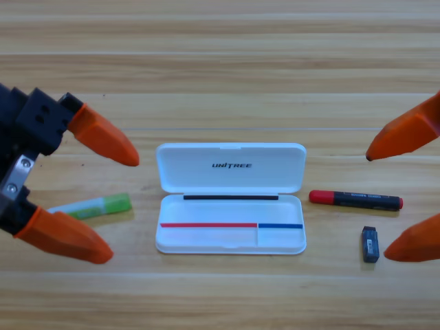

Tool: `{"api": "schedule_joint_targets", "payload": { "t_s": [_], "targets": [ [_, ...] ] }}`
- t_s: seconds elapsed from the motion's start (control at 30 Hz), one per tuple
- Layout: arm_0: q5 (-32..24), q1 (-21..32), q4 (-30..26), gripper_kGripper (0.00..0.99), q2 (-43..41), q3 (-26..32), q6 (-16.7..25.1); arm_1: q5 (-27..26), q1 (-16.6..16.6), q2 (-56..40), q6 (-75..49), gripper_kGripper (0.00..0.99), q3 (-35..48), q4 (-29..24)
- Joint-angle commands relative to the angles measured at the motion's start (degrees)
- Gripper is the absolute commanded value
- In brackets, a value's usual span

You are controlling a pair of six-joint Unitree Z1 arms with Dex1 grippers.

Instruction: Clean up eraser and pencils

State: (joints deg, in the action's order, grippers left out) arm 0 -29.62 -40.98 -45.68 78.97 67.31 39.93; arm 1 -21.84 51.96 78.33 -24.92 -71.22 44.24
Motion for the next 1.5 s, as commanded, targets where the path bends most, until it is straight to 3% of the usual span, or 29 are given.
{"api": "schedule_joint_targets", "payload": {
  "t_s": [0.03,0.3,0.47,0.63,0.73,0.83,0.97,1.13,1.3,1.5],
  "targets": [
    [0.79,-1.03,-0.03,0.988,0.13,-1.66,0.23,-0.31,1.66,0.42,0.13,0.976,2.40,-0.55],
    [1.67,-1.03,-0.03,0.988,-0.66,-2.01,0.23,-0.31,1.66,0.42,0.31,0.976,2.75,-0.29],
    [8.35,-0.94,-0.12,0.983,-0.83,-0.42,0.06,0.57,1.66,0.42,2.51,0.976,2.84,-0.11],
    [20.22,-0.94,-4.77,0.976,5.67,6.61,0.41,10.15,1.57,0.77,9.80,0.976,2.14,0.85],
    [27.60,-0.06,-4.95,0.976,9.19,7.75,1.73,17.88,1.22,4.81,19.03,0.976,-2.08,6.39],
    [31.12,1.96,-4.95,0.976,13.32,8.80,2.17,24.04,-0.19,7.89,29.58,0.976,-4.02,8.76],
    [34.63,3.72,-4.95,0.976,17.89,9.86,1.90,21.22,-2.74,12.11,35.99,0.976,-3.49,11.31],
    [38.59,4.86,-4.07,0.976,21.75,10.03,1.11,21.75,-5.37,18.88,50.23,0.977,-2.96,11.40],
    [39.99,7.14,-2.49,0.974,25.18,9.33,1.47,26.14,-6.16,24.94,58.14,0.985,-2.08,9.73],
    [39.90,9.16,1.03,0.974,27.73,6.52,2.08,25.79,-6.60,30.83,62.01,0.954,-1.20,5.69]
  ]
}}
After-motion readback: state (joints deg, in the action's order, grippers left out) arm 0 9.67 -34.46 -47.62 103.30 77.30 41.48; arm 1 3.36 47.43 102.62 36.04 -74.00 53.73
